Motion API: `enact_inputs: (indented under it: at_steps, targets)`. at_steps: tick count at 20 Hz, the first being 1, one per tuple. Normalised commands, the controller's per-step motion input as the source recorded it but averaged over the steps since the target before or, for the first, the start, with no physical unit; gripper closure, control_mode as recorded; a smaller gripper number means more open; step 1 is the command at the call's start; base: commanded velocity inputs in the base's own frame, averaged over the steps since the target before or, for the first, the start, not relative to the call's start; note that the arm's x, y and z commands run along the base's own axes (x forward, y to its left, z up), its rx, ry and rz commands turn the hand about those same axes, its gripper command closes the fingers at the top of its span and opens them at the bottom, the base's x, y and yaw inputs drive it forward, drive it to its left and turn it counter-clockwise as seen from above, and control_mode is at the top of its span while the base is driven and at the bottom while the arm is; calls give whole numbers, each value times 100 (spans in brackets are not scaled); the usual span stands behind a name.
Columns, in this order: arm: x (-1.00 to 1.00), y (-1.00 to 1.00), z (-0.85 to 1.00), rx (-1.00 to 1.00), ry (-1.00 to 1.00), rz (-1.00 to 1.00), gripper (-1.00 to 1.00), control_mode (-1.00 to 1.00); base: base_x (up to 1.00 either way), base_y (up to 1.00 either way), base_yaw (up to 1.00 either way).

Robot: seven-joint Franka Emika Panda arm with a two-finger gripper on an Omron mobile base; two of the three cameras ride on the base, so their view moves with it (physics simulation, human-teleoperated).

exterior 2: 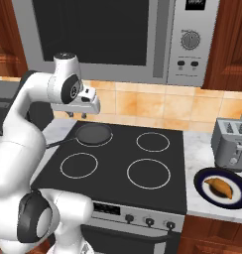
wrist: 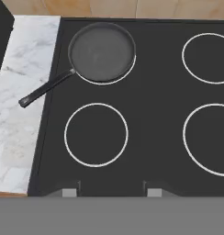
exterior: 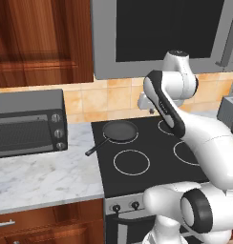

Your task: Pick the croissant and place it on the pan. Then turn on the stove to warm the croissant.

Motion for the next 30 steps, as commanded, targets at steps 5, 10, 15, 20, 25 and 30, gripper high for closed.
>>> enact_inputs:
  at_steps: [5, 10, 15, 20, 25, 30]
  targets:
    - [-17, -6, 0, 0, -8, -1, -100, -100, 0, 0, 0]
    - [-27, -27, 0, 3, -17, -1, -100, -100, 0, 0, 0]
    - [-26, -39, -3, 4, -15, -1, -100, -100, 0, 0, 0]
    - [-22, -43, -3, 5, -9, -4, -100, -100, 0, 0, 0]
    - [-24, -45, -3, 3, -7, -3, -100, -100, 0, 0, 0]
    - [-23, -46, -3, 1, -4, -3, -100, -100, 0, 0, 0]
